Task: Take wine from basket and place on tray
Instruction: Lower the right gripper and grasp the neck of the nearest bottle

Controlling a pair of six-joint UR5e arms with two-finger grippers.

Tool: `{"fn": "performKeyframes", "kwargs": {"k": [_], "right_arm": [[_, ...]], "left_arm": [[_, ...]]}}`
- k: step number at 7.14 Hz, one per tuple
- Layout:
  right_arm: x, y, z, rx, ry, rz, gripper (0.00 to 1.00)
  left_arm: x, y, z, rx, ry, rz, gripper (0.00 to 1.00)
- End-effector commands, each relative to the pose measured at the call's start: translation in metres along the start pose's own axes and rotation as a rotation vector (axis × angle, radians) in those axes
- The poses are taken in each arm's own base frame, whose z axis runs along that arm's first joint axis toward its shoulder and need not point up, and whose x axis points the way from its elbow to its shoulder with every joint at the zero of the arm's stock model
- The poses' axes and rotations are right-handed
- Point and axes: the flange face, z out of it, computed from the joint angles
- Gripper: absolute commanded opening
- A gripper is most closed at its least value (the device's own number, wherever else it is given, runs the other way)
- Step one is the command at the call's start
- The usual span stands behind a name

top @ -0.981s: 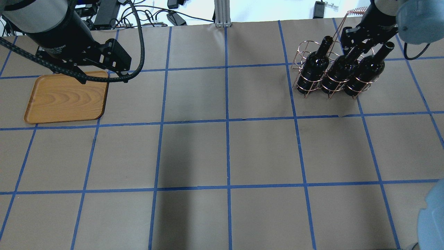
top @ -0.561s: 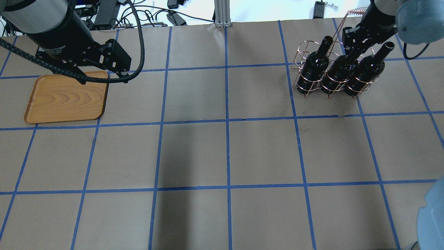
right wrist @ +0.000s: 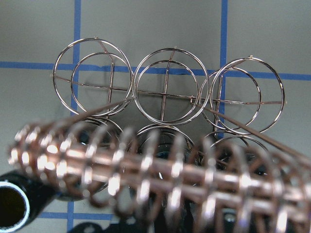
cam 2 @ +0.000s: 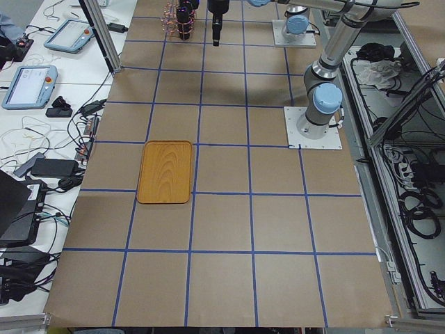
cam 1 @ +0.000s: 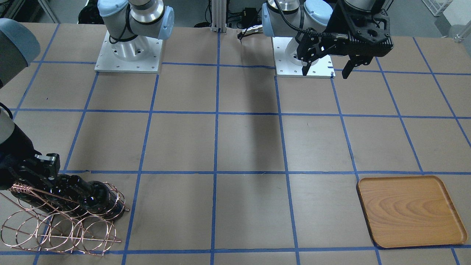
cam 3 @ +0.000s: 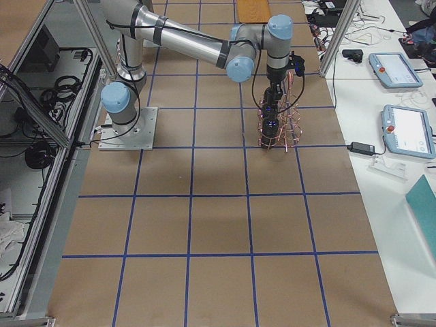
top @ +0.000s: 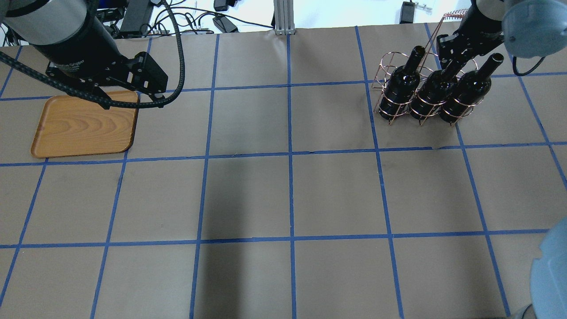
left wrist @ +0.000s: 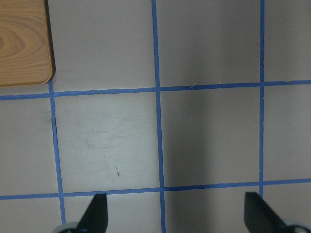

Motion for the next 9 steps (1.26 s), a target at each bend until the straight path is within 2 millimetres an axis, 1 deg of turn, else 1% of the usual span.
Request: {"fn": "performKeyframes", "kwargs": {"k": [1, 3, 4, 5, 6, 9], "right_arm": [[-0.0001, -0.0002, -0.0002, -0.001, -0.002, -0.002, 0.0], [0.0003, 0.0, -0.0016, -0.002, 0.003, -0.011, 0.0], [0.0006, -0.0017, -0.0031, 0.005, 0.003, -0.016, 0.48], [0.001, -0.003, -0.0043, 0.008, 0.004, -0.016, 0.92], [0.0014, -0.0031, -0.006, 0.01, 0.009, -0.016, 1.0], [0.0018, -0.0022, -0.0052, 0.001, 0.013, -0.017, 0.99]], "left_arm": [[0.0, 0.0, 0.0, 0.0, 0.0, 0.0, 1.0], [0.0, 0.0, 0.0, 0.0, 0.0, 0.0, 1.0], [0.0, -0.0001, -0.0002, 0.002, 0.0, 0.0, 1.0], [0.0, 0.0, 0.0, 0.0, 0.0, 0.0, 1.0], [0.0, 0.0, 0.0, 0.0, 0.0, 0.0, 1.0], [0.0, 0.0, 0.0, 0.0, 0.0, 0.0, 1.0]]}}
